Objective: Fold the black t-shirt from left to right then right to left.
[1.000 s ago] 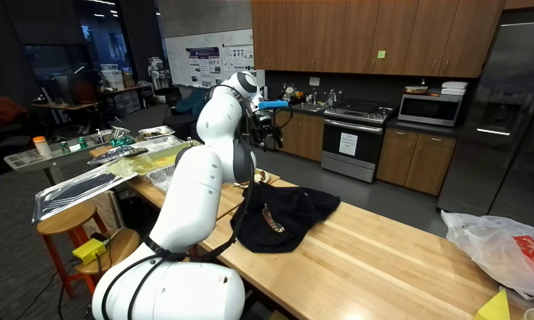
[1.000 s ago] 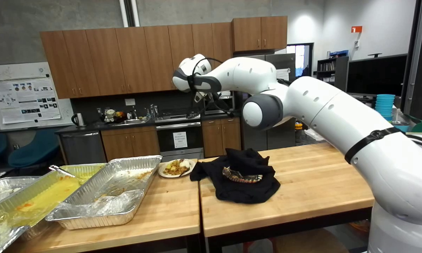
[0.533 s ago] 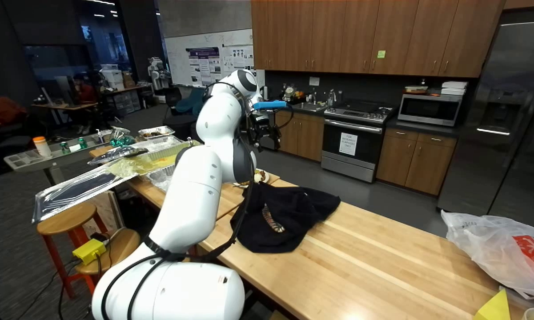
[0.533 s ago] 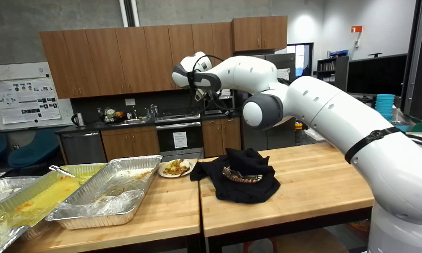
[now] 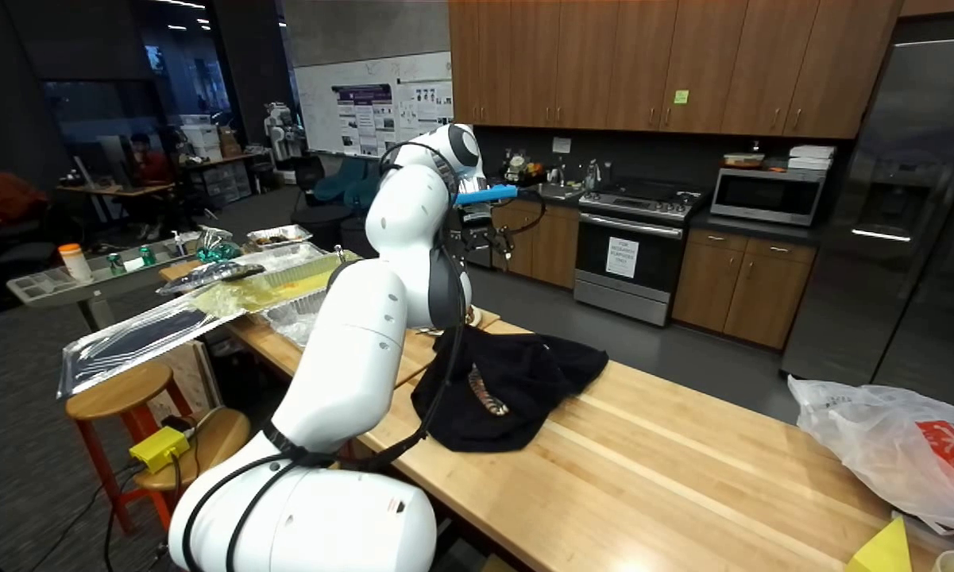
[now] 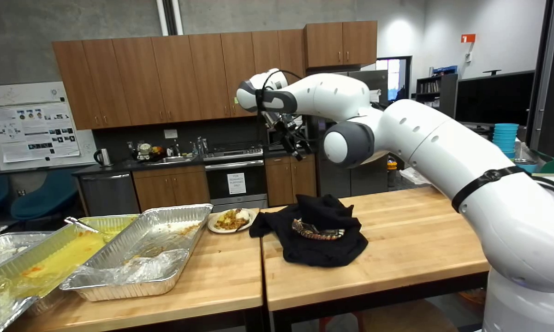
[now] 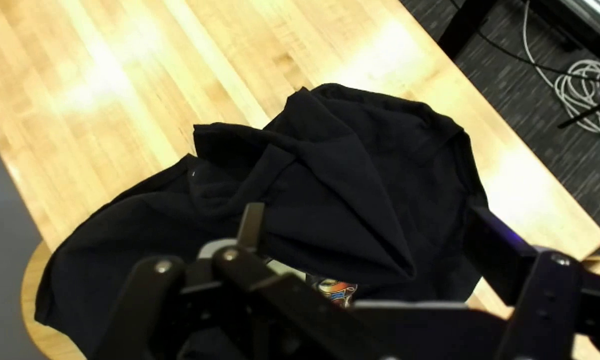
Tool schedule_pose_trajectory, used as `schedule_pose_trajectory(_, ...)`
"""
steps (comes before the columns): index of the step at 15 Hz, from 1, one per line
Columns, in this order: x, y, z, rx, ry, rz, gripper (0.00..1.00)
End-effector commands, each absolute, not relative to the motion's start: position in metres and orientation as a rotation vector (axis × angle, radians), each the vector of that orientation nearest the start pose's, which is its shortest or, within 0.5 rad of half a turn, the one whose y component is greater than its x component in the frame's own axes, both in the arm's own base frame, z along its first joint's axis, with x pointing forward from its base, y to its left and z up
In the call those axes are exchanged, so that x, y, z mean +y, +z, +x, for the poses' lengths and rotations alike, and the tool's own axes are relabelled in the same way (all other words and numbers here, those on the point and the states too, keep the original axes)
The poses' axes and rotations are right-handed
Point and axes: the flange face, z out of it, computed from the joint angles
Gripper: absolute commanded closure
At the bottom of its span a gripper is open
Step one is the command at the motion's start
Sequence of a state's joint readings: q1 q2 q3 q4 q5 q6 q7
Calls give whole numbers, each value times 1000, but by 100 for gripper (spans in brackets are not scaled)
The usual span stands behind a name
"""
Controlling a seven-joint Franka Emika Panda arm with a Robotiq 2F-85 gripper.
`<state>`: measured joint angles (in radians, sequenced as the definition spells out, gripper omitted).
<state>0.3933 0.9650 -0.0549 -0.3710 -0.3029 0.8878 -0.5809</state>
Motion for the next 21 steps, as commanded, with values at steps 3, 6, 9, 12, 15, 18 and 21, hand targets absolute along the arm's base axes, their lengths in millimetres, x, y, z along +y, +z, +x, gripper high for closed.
schedule_pose_trajectory(3,191,492,669,-788,680,-3213,0)
schedule_pose_trajectory(6,182,491,674,-516,632,-3278,0)
schedule_pose_trajectory(9,177,484,679,-237,598,-3342,0)
schedule_pose_trajectory(12,174,478,680,-7,592,-3386,0)
schedule_pose_trajectory(15,176,471,679,97,613,-3393,0)
schedule_pose_trajectory(18,180,467,676,35,671,-3386,0)
schedule_pose_trajectory(21,186,470,664,-238,789,-3312,0)
